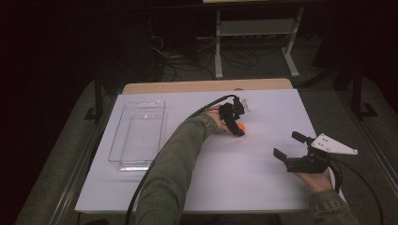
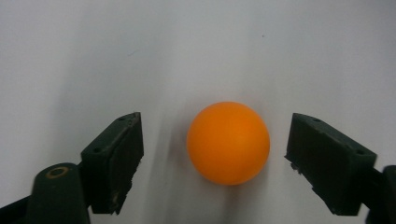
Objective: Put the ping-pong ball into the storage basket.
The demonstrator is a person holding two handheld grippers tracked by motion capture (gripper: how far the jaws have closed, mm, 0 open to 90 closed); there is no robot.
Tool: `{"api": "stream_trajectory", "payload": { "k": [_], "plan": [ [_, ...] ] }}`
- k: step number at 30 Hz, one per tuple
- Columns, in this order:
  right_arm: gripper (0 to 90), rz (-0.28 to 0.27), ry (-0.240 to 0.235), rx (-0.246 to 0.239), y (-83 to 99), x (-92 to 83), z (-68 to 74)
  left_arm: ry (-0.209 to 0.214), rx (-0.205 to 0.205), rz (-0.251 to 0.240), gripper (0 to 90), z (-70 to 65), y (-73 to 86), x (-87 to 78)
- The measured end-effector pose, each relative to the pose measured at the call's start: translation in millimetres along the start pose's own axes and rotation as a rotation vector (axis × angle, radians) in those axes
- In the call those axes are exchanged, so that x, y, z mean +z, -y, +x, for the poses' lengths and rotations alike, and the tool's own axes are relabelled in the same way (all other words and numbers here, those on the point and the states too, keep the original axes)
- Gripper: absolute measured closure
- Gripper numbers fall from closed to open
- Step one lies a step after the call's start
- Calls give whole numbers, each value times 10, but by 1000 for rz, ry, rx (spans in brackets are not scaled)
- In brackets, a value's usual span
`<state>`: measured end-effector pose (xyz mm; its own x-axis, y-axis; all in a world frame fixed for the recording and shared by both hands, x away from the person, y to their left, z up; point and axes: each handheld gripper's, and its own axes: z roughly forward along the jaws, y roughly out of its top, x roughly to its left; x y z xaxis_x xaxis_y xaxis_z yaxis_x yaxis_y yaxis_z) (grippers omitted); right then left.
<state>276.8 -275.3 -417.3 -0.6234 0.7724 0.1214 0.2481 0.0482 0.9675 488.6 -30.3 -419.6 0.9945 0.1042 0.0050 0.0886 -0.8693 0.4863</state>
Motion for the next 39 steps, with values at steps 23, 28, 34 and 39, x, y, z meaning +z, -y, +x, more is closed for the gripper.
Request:
{"api": "stream_trajectory", "payload": {
  "k": [23, 28, 34, 39],
  "plan": [
    [0, 1, 0, -1, 2, 1, -3, 20, 1, -17, 444, 23, 29, -40],
    [0, 0, 1, 0, 2, -2, -4, 28, 11, -19, 499, 17, 23, -35],
    [0, 1, 2, -1, 7, -2, -6, 28, 13, -20, 504, 14, 22, -47],
    [0, 1, 1, 1, 7, 1, -6, 20, 19, -28, 505, 17, 8, -89]
  ]
}}
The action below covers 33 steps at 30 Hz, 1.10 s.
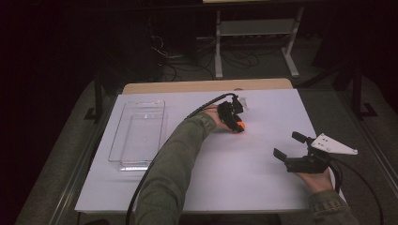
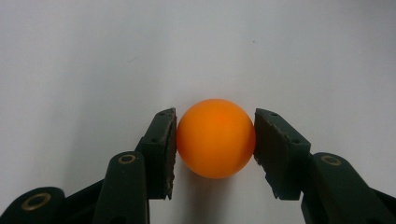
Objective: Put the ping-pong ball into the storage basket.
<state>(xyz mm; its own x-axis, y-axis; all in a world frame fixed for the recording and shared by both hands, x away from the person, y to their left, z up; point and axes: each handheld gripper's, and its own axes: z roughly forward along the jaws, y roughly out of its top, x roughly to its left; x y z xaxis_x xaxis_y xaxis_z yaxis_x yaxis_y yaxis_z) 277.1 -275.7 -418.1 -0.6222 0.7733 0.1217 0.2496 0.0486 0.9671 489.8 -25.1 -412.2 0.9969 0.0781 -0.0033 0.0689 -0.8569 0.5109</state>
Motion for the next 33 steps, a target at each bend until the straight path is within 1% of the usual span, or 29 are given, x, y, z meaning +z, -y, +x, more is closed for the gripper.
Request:
{"api": "stream_trajectory", "payload": {
  "k": [9, 12, 17, 19, 22, 25, 33],
  "plan": [
    [0, -1, -1, 0, -1, 2, 5, -4, 1, -10, 505, -27, -20, -61],
    [0, -2, 0, 0, -2, -2, 1, -10, 11, -17, 505, -35, -39, -116],
    [0, -2, 0, -1, -3, -1, 6, -18, 10, -25, 505, -50, -49, -180],
    [0, -1, -1, -3, -1, 3, 9, -22, 18, -24, 505, -55, -56, -210],
    [0, -1, 0, -4, -1, 4, 5, -25, 12, -37, 505, -68, -67, -247],
    [0, -1, -1, -4, 0, 7, 2, -28, 22, -37, 505, -85, -85, -271],
    [0, 4, -3, -7, 2, 15, 12, -48, 28, -53, 505, -129, -113, -445]
  ]
}}
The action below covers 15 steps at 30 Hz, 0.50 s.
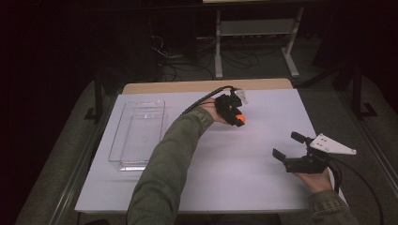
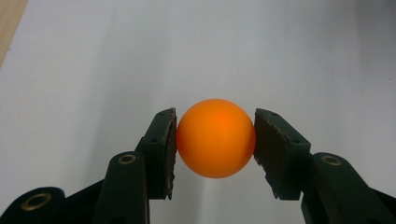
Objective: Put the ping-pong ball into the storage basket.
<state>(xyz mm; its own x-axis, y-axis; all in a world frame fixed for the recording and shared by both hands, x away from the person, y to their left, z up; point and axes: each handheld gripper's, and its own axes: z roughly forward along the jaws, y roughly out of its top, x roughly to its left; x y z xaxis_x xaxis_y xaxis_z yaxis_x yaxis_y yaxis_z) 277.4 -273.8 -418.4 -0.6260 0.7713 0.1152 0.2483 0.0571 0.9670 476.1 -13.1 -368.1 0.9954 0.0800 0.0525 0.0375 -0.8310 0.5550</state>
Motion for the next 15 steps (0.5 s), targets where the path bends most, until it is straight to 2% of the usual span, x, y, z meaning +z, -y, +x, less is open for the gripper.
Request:
{"api": "stream_trajectory", "payload": {
  "k": [4, 11, 15],
  "plan": [
    [0, 1, -1, 6, 3, 2, 4, -3, 2, -4, 505, -33, -11, -90],
    [0, 4, -7, 1, 4, 14, 18, -9, 29, -10, 505, -108, -52, -248],
    [0, 4, -5, 0, 3, 12, 17, -11, 23, -12, 505, -119, -45, -319]
  ]
}}
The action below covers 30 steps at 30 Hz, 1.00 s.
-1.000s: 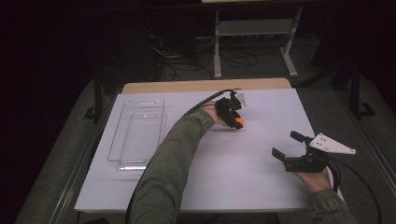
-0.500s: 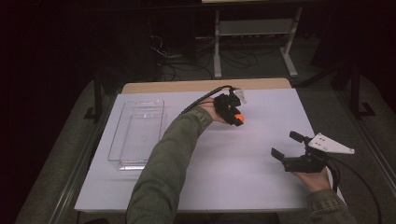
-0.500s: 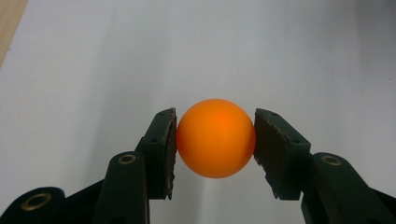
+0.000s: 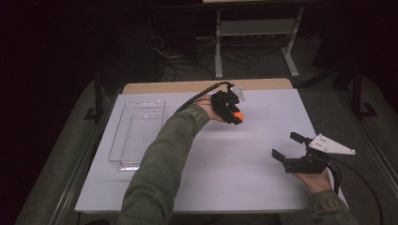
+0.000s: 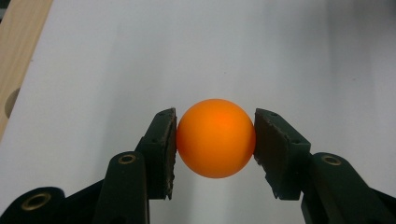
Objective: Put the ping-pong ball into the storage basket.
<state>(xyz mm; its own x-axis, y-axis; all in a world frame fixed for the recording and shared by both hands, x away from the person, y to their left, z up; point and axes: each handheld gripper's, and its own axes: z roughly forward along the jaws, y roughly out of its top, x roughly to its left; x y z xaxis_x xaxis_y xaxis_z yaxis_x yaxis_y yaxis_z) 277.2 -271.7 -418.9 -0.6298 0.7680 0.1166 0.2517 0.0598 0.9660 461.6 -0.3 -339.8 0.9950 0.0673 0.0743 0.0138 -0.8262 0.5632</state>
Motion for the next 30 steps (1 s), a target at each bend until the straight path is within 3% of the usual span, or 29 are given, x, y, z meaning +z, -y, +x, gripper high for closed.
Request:
{"api": "stream_trajectory", "payload": {
  "k": [20, 30],
  "plan": [
    [0, -1, -4, -4, -5, 3, 12, -30, -11, 0, 505, -68, 65, -384],
    [0, 2, -3, -6, -4, 8, 18, -45, -38, -11, 505, -83, 240, -557]
  ]
}}
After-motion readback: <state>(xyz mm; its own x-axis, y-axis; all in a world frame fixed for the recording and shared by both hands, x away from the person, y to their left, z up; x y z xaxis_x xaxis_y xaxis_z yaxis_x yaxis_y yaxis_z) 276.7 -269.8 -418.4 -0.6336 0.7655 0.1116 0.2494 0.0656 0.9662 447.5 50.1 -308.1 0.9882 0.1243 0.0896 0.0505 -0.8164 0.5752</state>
